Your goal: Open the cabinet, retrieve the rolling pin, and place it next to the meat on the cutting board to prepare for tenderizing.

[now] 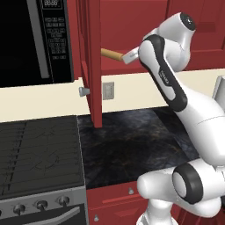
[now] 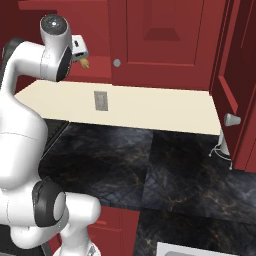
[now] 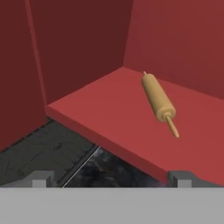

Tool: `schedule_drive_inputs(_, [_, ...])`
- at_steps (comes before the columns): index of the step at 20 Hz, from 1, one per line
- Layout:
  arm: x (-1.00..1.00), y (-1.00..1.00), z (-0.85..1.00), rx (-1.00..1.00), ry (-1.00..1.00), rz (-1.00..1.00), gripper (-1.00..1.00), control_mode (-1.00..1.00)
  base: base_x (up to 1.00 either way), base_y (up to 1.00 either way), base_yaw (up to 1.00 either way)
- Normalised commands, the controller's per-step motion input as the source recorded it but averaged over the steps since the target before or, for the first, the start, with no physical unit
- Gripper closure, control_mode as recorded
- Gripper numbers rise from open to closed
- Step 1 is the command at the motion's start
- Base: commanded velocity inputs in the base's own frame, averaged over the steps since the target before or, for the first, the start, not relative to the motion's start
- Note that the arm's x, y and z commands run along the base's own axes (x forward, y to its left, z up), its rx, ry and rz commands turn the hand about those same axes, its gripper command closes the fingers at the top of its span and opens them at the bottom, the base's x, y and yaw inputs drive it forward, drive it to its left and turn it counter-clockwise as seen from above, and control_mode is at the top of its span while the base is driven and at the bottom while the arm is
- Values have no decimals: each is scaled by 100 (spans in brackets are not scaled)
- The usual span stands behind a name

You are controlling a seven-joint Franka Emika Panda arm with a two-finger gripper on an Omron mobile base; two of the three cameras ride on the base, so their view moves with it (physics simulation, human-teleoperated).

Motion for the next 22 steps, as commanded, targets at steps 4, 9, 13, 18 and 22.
schedule_drive_inputs(4, [23, 0, -6, -2, 0, 0, -100, -100, 0, 0, 0])
schedule_drive_inputs(9, [24, 0, -5, -1, 0, 0, -100, -100, 0, 0, 0])
schedule_drive_inputs(13, [29, 0, -5, 0, 0, 0, -100, -100, 0, 0, 0])
schedule_drive_inputs(18, [29, 0, -6, 0, 0, 0, -100, -100, 0, 0, 0])
schedule_drive_inputs(22, [26, 0, -9, 0, 0, 0, -100, -100, 0, 0, 0])
